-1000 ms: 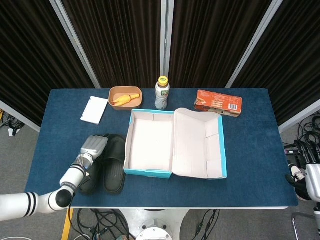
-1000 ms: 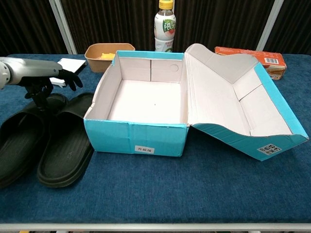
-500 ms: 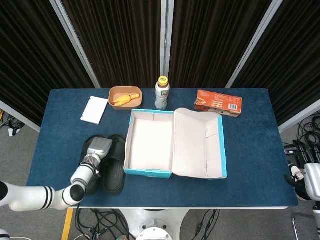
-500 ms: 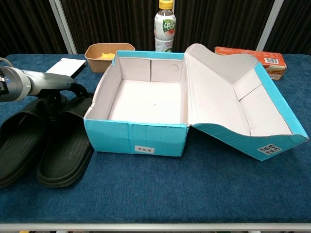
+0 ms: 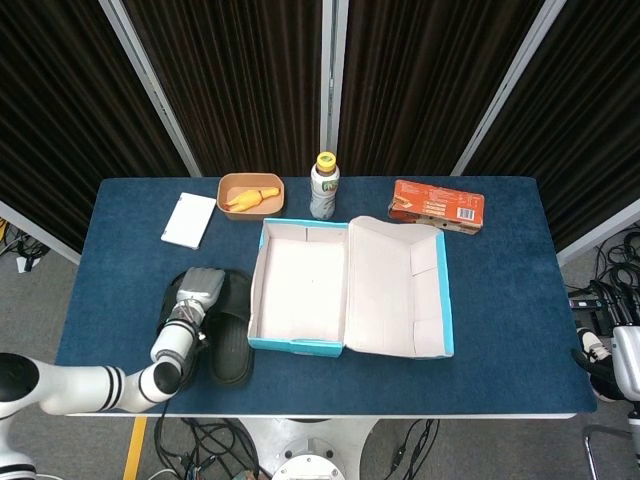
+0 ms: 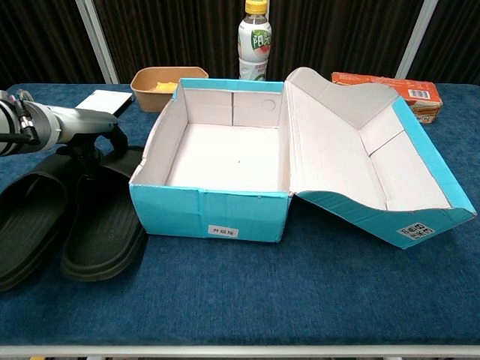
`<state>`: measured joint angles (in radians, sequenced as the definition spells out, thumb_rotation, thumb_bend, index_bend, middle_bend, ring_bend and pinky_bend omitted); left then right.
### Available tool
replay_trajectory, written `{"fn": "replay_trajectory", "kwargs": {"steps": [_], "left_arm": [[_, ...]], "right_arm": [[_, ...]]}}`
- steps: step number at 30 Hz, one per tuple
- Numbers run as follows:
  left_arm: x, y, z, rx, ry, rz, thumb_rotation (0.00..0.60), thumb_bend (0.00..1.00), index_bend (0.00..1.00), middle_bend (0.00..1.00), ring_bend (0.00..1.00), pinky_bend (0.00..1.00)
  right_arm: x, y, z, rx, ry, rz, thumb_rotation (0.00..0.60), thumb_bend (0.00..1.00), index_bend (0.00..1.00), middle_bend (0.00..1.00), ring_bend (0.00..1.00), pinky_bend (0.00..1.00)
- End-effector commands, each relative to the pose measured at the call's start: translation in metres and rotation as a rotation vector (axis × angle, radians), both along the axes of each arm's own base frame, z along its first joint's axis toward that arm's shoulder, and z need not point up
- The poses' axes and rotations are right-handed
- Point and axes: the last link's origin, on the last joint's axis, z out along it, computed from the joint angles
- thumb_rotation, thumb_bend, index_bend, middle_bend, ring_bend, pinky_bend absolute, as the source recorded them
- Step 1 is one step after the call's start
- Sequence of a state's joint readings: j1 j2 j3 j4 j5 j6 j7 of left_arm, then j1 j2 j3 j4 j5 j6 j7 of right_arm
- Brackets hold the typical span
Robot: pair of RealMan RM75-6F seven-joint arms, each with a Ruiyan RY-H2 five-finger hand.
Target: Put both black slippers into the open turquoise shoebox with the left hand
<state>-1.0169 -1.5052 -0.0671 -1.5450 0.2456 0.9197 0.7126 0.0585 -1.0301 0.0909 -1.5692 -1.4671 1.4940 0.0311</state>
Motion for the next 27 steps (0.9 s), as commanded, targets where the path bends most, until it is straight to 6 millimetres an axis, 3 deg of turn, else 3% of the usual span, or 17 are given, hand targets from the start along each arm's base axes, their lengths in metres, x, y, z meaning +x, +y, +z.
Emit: {"fn": "replay_trajectory", "kwargs": {"steps": [1,11,17,23,27], "left_arm": [[0.0,0.0,0.014,0.04,-0.025,-0.001,0.6,0.0,0.59,0.58,0.86,0.87],[-0.004,0.006,0.062,0.174,-0.015,-0.027,0.6,0.0,0.59,0.58,0.86,0.87],[-0.006,0.013,0.096,0.27,-0.116,-0.002,0.6,0.0,0.6,0.58,0.86,0.87],[0.003,0.027,0.127,0.366,-0.358,0.011,0.6,0.0,0.6,0.58,0.86,0.87],[0.023,0.035,0.121,0.357,-0.608,-0.013,0.6,0.0,0.59,0.59,0.84,0.87]], "right_arm": [[0.0,-0.001,0.0,-0.001,0.0,0.004,0.6,0.03,0.03,0.1,0.0,0.06],[0.001,0.001,0.002,-0.011,-0.001,0.013,0.6,0.03,0.03,0.1,0.0,0.06],[0.004,0.002,0.004,-0.017,0.006,0.021,0.6,0.03,0.03,0.1,0.0,0.06],[0.01,0.002,0.01,-0.035,0.032,0.04,0.6,0.03,0.03,0.1,0.0,0.06],[0.016,0.0,0.013,-0.04,0.047,0.054,0.6,0.03,0.03,0.1,0.0,0.06]]}}
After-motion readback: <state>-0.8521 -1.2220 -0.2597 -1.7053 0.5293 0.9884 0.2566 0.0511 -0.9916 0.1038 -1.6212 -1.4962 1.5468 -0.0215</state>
